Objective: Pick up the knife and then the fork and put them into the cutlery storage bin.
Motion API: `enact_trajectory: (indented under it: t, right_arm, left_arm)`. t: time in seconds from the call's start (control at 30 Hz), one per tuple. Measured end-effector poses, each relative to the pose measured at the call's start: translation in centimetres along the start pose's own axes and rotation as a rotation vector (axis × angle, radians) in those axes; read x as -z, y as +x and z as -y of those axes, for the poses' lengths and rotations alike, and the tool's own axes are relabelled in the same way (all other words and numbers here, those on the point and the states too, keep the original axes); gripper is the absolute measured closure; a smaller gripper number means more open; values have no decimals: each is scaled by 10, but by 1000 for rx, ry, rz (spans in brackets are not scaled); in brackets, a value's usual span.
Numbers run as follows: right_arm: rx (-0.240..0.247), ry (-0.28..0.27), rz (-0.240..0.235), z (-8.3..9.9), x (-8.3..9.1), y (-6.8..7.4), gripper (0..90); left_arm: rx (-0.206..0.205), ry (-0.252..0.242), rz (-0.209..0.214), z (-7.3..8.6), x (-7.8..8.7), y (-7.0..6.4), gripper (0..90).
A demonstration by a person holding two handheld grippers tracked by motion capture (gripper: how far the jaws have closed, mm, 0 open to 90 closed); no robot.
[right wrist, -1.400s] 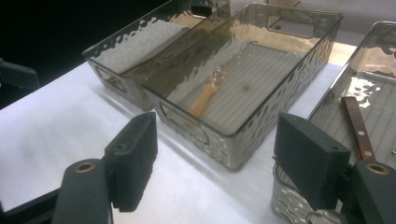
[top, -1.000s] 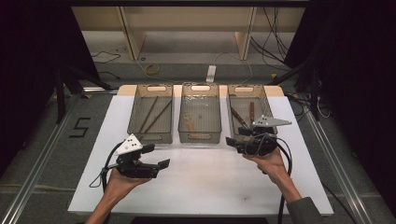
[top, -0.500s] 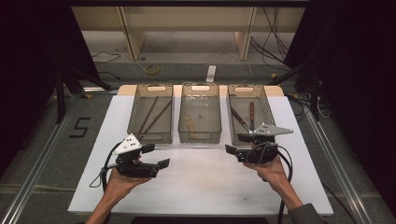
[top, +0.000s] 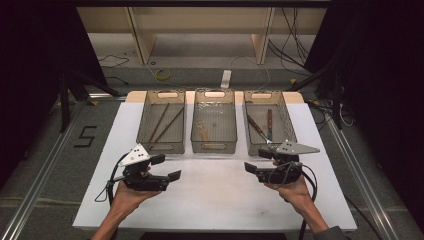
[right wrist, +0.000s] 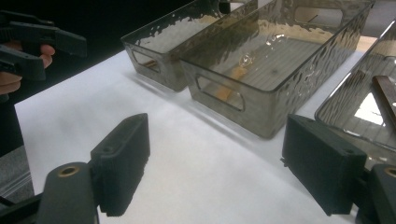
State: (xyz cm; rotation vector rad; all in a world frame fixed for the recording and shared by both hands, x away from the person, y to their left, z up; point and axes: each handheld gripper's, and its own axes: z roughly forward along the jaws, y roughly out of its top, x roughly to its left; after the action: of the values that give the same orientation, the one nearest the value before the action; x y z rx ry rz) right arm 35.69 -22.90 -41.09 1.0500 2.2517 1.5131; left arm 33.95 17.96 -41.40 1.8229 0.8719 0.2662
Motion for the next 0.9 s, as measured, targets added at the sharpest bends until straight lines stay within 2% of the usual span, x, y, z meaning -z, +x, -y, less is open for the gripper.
enact_trajectory:
  t: [0.13,0.33,0.53,0.7,0.9]
  right_arm:
    - [-15,-11,4,8,5,1,240]
    - [-10,0,5,19,12,1,216]
    - [-16,9,20,27,17,0,211]
    - [-18,8,29,33,18,2,210]
    - [-12,11,38,38,19,6,209]
  left_arm:
    - [2,3,9,0,-1,0,155]
    - [-10,11,12,0,-2,-2,155]
    - [-3,18,20,1,-3,-3,154]
    - [-7,21,24,1,-4,-4,154]
    - [8,8,28,2,-1,-2,153]
